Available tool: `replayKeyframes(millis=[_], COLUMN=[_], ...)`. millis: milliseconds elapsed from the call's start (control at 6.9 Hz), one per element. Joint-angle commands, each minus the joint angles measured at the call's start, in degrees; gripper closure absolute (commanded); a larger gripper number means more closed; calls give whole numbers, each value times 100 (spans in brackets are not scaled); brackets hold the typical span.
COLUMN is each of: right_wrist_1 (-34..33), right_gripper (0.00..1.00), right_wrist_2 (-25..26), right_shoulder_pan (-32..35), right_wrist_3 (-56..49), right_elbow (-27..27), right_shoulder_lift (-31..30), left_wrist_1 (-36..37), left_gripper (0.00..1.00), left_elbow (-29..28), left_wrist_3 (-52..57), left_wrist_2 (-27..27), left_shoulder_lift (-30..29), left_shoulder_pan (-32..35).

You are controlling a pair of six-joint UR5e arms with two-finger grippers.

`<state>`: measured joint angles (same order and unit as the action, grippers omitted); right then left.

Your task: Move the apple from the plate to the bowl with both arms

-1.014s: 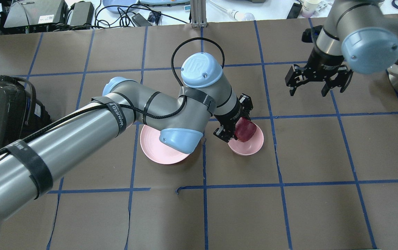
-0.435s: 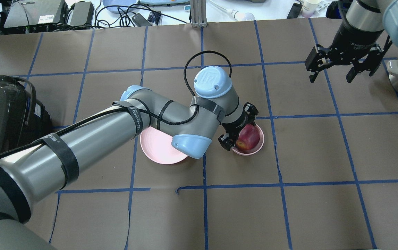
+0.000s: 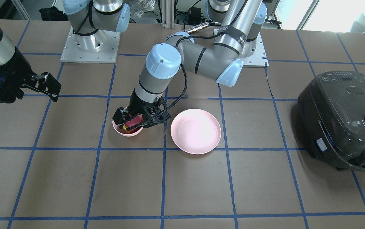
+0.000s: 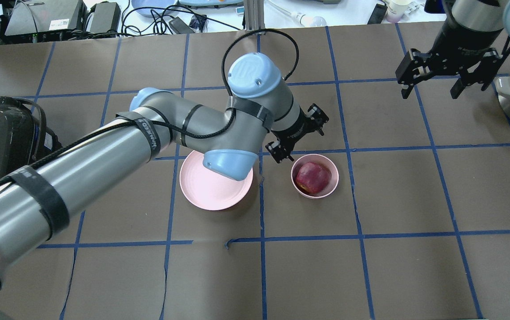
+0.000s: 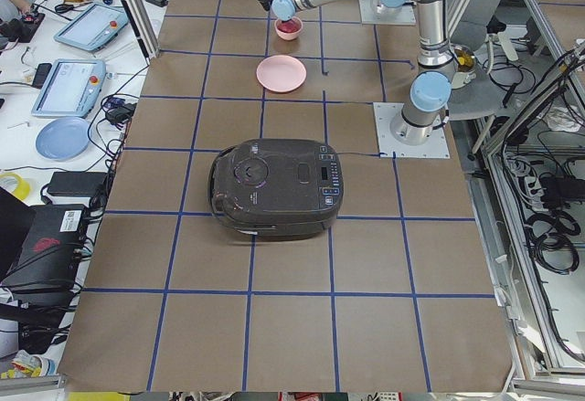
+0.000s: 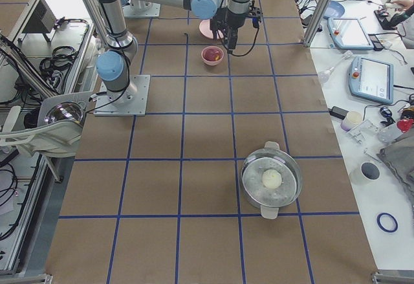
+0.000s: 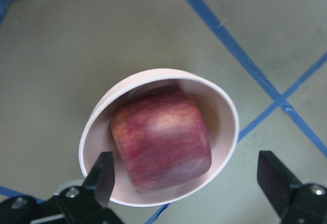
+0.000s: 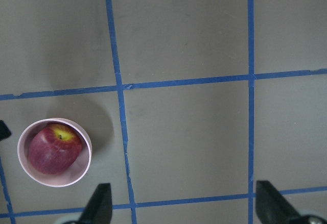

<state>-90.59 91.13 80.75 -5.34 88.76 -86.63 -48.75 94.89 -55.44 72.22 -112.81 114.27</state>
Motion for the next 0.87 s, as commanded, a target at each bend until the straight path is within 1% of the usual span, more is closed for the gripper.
replayKeyframes(millis=[0,145,290,435,580,725], right_wrist_1=[6,6,-3,23,24,15], right_gripper=[0,0,0,0,0,0], right_wrist_2=[-95,-34,-33,27,159,99], right_shoulder_pan=[351,606,678,688,679,688], right_wrist_3=[24,24,24,16,16,16], right_elbow=[-52,-43,-52,-26,-17,0], right_shoulder_lift=[-310,-380,-398,-486,-530,-478], left_wrist_1=[-2037,-2885,-3329,-3621,-4085,-4150], left_gripper=[0,0,0,0,0,0], left_elbow=[-696,-1057,-1191,-1140,-1131,-1122], left_wrist_3=[1905,2819,3898,4571,4716,5301], left_wrist_2=[20,482,904,1152,1389,1635], left_shoulder_lift=[740,1083,1469,1812,2085,2253], left_shoulder_pan=[-553,-729,-957,-1212,-1301,-1381])
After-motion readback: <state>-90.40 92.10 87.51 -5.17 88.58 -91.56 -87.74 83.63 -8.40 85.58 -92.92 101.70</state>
